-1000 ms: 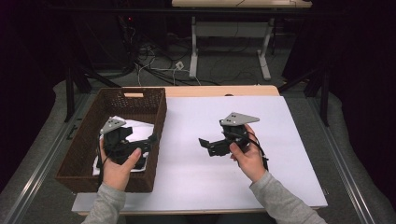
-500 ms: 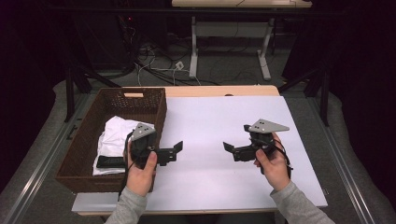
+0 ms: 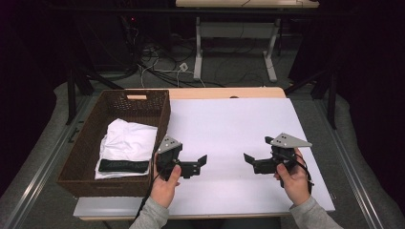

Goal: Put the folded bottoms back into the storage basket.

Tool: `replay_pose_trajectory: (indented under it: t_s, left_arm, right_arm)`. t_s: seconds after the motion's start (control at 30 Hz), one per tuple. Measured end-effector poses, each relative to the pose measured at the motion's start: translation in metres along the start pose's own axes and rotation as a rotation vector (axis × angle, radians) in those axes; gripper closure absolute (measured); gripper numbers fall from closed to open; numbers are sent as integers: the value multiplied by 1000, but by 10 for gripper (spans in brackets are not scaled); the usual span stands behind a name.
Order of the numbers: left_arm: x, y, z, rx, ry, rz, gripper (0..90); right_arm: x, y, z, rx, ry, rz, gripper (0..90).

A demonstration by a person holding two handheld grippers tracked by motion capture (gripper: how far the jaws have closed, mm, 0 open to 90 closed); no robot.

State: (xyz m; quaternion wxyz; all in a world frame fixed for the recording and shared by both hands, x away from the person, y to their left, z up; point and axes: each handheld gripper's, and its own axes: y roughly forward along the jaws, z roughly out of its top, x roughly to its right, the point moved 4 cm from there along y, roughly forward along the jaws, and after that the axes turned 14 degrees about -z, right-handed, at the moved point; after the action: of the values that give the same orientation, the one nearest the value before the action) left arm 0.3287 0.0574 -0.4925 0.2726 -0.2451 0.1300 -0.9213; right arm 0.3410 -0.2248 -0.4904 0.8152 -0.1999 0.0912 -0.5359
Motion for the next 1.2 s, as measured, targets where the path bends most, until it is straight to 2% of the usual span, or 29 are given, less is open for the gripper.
replay_pose_trajectory:
  t_s: [0.17, 0.3, 0.4, 0.53, 0.87, 0.97, 1.2]
  left_arm:
    - [-2, 10, -12, -7, 1, -20, 1]
    - [-6, 16, -19, -14, 8, -24, 1]
    - [-10, 19, -23, -15, 10, -25, 1]
    - [-15, 23, -30, -30, 15, -23, 1]
    - [-25, 31, -42, -51, -10, -20, 1]
    - [-27, 33, -45, -52, -31, -22, 1]
    - [-31, 35, -49, -60, -38, -12, 1]
  right_arm:
    - [8, 1, -16, -22, 25, -11, 0]
    - [16, 5, -28, -39, 91, 2, 0]
    - [22, 7, -34, -45, 126, -8, 0]
    - [30, 9, -40, -32, 111, -61, 0]
    - [46, 25, -60, -100, 119, -118, 0]
    - [50, 29, -65, -118, 135, -120, 0]
    - [56, 33, -70, -142, 167, -120, 0]
